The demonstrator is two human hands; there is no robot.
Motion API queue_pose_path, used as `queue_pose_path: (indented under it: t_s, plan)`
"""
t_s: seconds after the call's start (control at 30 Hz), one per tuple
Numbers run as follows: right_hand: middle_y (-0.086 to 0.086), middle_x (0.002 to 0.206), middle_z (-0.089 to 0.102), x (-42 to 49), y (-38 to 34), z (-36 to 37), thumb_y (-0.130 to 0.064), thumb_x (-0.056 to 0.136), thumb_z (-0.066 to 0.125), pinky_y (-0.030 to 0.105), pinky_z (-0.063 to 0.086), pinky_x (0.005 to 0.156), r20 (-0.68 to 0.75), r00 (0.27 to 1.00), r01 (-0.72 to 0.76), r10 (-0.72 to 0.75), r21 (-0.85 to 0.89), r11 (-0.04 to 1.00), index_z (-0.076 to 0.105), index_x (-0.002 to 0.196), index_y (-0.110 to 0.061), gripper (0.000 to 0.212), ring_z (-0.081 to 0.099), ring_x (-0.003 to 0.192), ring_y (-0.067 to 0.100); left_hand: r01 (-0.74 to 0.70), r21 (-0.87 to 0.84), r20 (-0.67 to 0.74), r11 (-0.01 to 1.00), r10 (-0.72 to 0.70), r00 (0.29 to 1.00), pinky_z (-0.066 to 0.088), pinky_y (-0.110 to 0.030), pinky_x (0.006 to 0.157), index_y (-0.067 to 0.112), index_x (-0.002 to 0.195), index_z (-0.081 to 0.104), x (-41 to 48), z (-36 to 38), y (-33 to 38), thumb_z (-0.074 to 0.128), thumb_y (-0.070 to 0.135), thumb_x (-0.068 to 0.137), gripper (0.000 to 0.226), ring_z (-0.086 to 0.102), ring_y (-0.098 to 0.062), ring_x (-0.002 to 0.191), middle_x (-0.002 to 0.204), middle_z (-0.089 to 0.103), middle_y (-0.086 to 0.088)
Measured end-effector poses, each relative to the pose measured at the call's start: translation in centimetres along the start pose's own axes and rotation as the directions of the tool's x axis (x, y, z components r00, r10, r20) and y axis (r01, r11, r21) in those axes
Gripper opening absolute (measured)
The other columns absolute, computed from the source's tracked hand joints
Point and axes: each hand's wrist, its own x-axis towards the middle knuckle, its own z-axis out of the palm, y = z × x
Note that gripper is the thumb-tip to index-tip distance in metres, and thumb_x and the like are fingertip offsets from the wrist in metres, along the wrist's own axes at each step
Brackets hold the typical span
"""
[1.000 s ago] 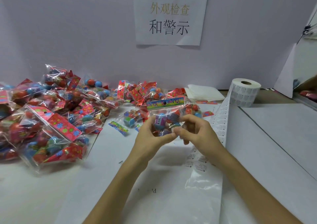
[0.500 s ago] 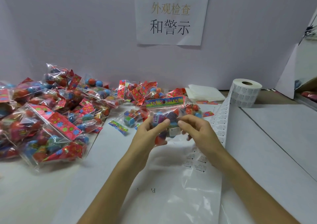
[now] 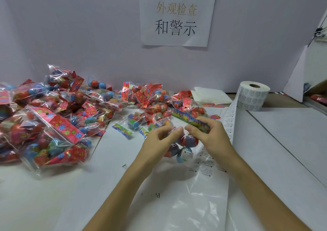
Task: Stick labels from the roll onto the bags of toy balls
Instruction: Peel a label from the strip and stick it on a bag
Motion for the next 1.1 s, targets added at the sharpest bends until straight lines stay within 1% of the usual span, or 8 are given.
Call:
queue_pose_path:
  t_s: [0.13,0.23,0.37,0.53,0.63,0.77,0.9,1.1]
  plan:
    - [-0.008,0.079,0.076,0.0,0.2,0.2,-0.017,0.089,0.077,0.013,0.052,0.068,-0.008,1.0,0.011,-0.011,0.021,1.0,0.074,0.087,-0.026,0.01,0.072,0.076,0.005,-0.027,0.022,-0.049,0.999,0.028,0.998,0.054,-0.013,0.061,0.028,0.088,0.079,-0.1,0.1,0.2,0.065,0.037,0.098,0.02,0.069,0.003,0.072,0.085,0.077,0.009]
    - [-0.006,0.089,0.077,0.1,0.1,0.1,-0.015,0.088,0.077,0.018,0.054,0.076,-0.009,1.0,0.005,-0.004,0.072,0.997,0.077,0.094,-0.023,0.01,0.073,0.088,0.009,-0.239,0.037,-0.132,0.97,0.242,0.961,0.056,-0.02,0.069,0.032,0.089,0.082,-0.1,0.6,-0.3,0.072,0.015,0.094,0.02,0.073,-0.007,0.083,0.09,0.078,0.007]
    - [-0.005,0.117,0.073,0.5,0.5,-0.6,0.02,0.083,0.059,0.038,0.062,0.083,0.078,0.991,-0.108,0.105,0.034,0.994,0.076,0.108,-0.026,0.054,0.073,0.1,0.016,-0.481,0.367,-0.12,0.796,0.553,0.824,0.044,-0.017,0.089,0.031,0.09,0.084,0.1,0.6,-0.8,0.079,0.002,0.085,0.03,0.058,-0.002,0.114,0.114,0.071,0.011]
    - [-0.005,0.108,0.074,0.6,0.9,-0.7,0.03,0.074,0.062,0.03,0.062,0.068,0.088,0.986,-0.151,0.141,0.126,0.98,0.078,0.101,-0.032,0.069,0.073,0.101,0.017,-0.491,0.532,-0.107,0.69,0.63,0.769,0.04,-0.047,0.109,0.03,0.08,0.085,0.5,0.3,-1.0,0.085,0.001,0.077,0.029,0.039,-0.017,0.141,0.144,0.057,0.008]
    - [-0.01,0.107,0.075,0.8,0.8,-0.9,0.033,0.068,0.063,0.035,0.063,0.076,0.063,0.995,-0.083,0.075,0.132,0.988,0.075,0.103,-0.021,0.066,0.068,0.112,0.009,-0.481,0.56,-0.12,0.674,0.641,0.758,0.036,-0.054,0.111,0.029,0.077,0.085,0.3,0.6,-1.0,0.086,0.003,0.077,0.026,0.038,-0.021,0.144,0.149,0.055,0.005]
    - [-0.013,0.106,0.074,0.8,0.8,-0.8,0.03,0.073,0.063,0.037,0.063,0.079,0.057,0.998,-0.045,0.039,0.108,0.993,0.073,0.103,-0.022,0.061,0.068,0.109,0.009,-0.481,0.555,-0.112,0.679,0.634,0.765,0.035,-0.036,0.113,0.027,0.077,0.085,0.2,0.4,-0.8,0.083,-0.002,0.079,0.029,0.04,-0.012,0.143,0.148,0.054,0.007]
    - [-0.008,0.085,0.073,0.7,0.8,-0.5,-0.022,0.084,0.078,0.026,0.056,0.062,0.055,0.997,-0.054,0.049,0.099,0.994,0.069,0.085,-0.021,0.009,0.067,0.079,0.013,-0.398,0.07,-0.166,0.915,0.404,0.9,0.055,-0.019,0.086,0.021,0.079,0.084,0.0,-0.1,0.2,0.067,-0.017,0.084,0.042,0.067,-0.007,0.113,0.114,0.077,0.005]
    - [0.0,0.076,0.07,0.5,0.7,-0.2,-0.047,0.086,0.072,0.024,0.052,0.055,0.157,0.975,-0.174,0.154,0.117,0.978,0.07,0.096,-0.019,0.03,0.062,0.065,0.014,-0.231,-0.076,-0.276,0.97,0.202,0.94,0.058,-0.02,0.062,0.029,0.104,0.074,0.2,-0.3,0.0,0.07,0.012,0.096,0.019,0.077,-0.012,0.084,0.09,0.079,0.008]
